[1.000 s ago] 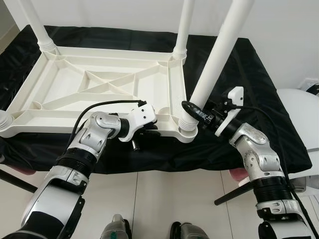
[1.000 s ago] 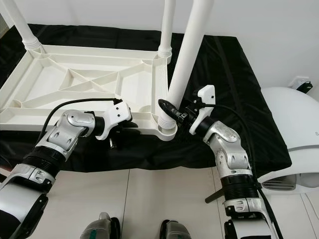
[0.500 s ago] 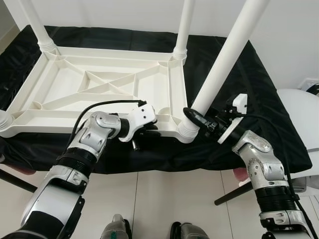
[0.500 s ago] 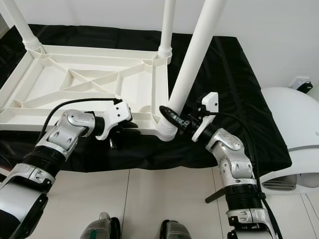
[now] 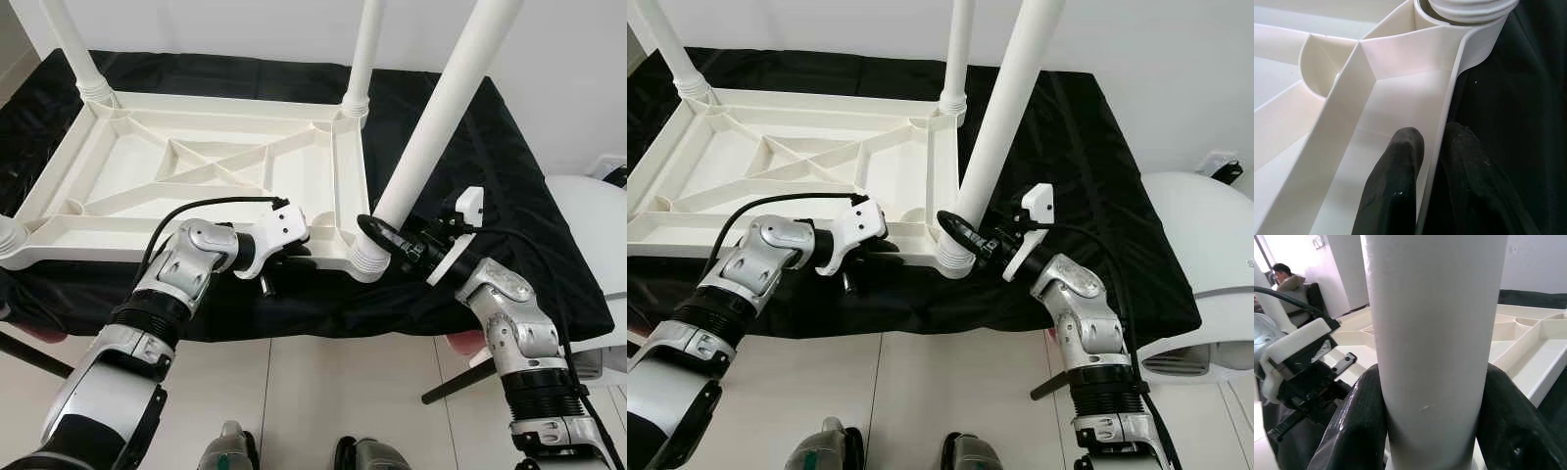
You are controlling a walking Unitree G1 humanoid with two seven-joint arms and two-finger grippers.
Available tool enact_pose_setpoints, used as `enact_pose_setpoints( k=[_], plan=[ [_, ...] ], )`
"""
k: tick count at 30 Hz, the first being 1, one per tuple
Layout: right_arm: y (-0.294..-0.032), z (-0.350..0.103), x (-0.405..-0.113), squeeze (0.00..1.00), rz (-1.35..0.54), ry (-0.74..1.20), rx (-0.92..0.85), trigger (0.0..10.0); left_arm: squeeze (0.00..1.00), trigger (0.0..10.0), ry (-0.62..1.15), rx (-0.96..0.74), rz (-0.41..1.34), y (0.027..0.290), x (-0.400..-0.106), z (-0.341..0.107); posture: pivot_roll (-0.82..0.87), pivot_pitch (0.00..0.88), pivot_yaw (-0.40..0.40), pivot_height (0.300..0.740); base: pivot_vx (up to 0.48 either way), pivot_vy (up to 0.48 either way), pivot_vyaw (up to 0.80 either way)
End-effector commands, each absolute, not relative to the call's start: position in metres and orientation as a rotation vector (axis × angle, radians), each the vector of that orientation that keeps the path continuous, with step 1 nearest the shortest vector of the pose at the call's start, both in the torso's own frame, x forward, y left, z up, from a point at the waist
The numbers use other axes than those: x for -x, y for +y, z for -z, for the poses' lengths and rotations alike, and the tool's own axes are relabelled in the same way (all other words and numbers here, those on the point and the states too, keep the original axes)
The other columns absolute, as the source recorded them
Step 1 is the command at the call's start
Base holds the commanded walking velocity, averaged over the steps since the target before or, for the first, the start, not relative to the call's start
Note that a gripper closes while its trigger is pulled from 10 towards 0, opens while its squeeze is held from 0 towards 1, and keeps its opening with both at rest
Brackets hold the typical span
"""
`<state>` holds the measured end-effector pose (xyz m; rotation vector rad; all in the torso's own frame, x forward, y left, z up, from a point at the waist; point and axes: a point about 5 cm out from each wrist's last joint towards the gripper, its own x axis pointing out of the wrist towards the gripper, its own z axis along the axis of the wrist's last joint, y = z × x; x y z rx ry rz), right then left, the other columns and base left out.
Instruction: Building children table
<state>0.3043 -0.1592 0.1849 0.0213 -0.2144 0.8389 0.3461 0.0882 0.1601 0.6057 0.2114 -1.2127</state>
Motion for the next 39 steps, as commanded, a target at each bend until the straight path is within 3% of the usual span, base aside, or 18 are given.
enact_pose_setpoints(
  k=[1, 39],
  plan=[
    [-0.163, -0.171, -0.305, 0.00, -0.815, -0.147, -0.014, 10.0, 0.00, 10.0, 0.179, -0.591, 1.255, 0.080, -0.344, -0.166, -0.03, 0.113, -0.018, 0.740, 0.000, 0.000, 0.00],
    [-0.160, -0.158, -0.296, 0.00, -0.839, -0.109, 0.085, 10.0, 0.00, 10.0, 0.167, -0.585, 1.260, 0.077, -0.343, -0.170, -0.03, 0.120, -0.018, 0.740, 0.000, 0.000, 0.00]
  ],
)
